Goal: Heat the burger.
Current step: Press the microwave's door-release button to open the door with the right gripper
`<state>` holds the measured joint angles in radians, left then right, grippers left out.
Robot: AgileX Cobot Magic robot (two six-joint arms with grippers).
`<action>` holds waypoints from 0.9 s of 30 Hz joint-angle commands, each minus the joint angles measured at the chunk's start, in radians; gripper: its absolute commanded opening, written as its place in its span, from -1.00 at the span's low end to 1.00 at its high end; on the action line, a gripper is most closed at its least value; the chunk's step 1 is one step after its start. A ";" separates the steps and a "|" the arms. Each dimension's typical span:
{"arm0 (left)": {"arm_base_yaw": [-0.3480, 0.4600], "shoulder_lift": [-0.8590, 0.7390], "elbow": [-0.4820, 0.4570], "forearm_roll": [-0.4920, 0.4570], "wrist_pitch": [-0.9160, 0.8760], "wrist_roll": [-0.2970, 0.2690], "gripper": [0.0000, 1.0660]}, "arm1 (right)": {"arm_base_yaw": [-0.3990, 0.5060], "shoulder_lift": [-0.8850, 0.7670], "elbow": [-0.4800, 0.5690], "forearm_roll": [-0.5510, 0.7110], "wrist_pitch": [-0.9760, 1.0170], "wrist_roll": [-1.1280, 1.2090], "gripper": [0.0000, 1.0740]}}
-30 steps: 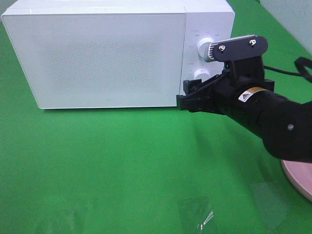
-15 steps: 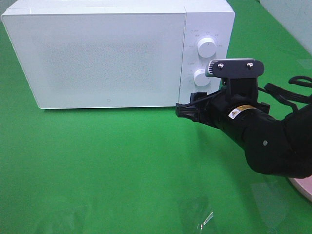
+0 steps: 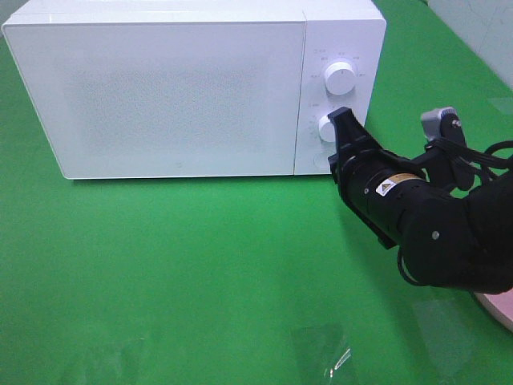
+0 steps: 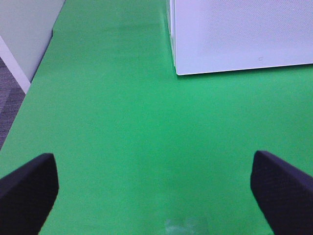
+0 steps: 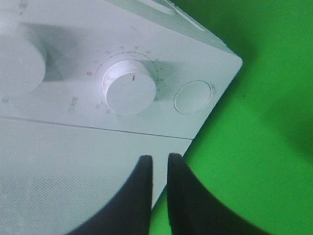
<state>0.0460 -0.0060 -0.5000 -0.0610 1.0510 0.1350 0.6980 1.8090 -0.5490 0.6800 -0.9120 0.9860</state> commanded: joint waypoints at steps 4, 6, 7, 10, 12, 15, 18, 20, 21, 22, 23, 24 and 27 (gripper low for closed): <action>0.001 -0.023 0.002 0.002 -0.012 -0.004 0.88 | 0.002 -0.003 0.001 0.024 -0.006 0.265 -1.00; 0.001 -0.023 0.002 0.002 -0.012 -0.004 0.88 | 0.002 -0.003 0.001 0.053 -0.007 0.267 -1.00; 0.001 -0.023 0.002 0.002 -0.012 -0.004 0.88 | 0.002 -0.003 0.001 0.053 -0.007 0.267 -1.00; 0.001 -0.023 0.002 0.002 -0.012 -0.004 0.88 | 0.002 0.000 0.001 0.107 -0.008 0.246 -1.00; 0.001 -0.023 0.002 0.002 -0.012 -0.004 0.88 | 0.000 0.009 -0.001 0.123 -0.010 0.246 -1.00; 0.001 -0.023 0.002 0.002 -0.012 -0.004 0.88 | 0.000 0.037 -0.001 0.126 -0.021 0.263 -1.00; 0.001 -0.023 0.002 0.002 -0.012 -0.004 0.88 | 0.000 0.091 -0.019 0.121 -0.024 0.314 -1.00; 0.001 -0.023 0.002 0.002 -0.012 -0.004 0.88 | 0.000 0.111 -0.038 0.121 -0.026 0.322 -1.00; 0.001 -0.023 0.002 0.002 -0.012 -0.004 0.88 | 0.000 0.111 -0.038 0.121 -0.026 0.322 -1.00; 0.001 -0.023 0.002 0.002 -0.012 -0.004 0.88 | 0.000 0.125 -0.054 0.123 -0.029 0.321 -1.00; 0.001 -0.023 0.002 0.002 -0.012 -0.004 0.88 | 0.000 0.125 -0.054 0.123 -0.029 0.321 -1.00; 0.001 -0.023 0.002 0.002 -0.012 -0.004 0.88 | -0.001 0.141 -0.073 0.122 -0.029 0.321 -1.00; 0.001 -0.023 0.002 0.002 -0.012 -0.004 0.88 | -0.013 0.160 -0.091 0.115 -0.028 0.321 -1.00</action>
<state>0.0460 -0.0060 -0.5000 -0.0610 1.0510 0.1350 0.6900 1.9690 -0.6320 0.8030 -0.9340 1.3050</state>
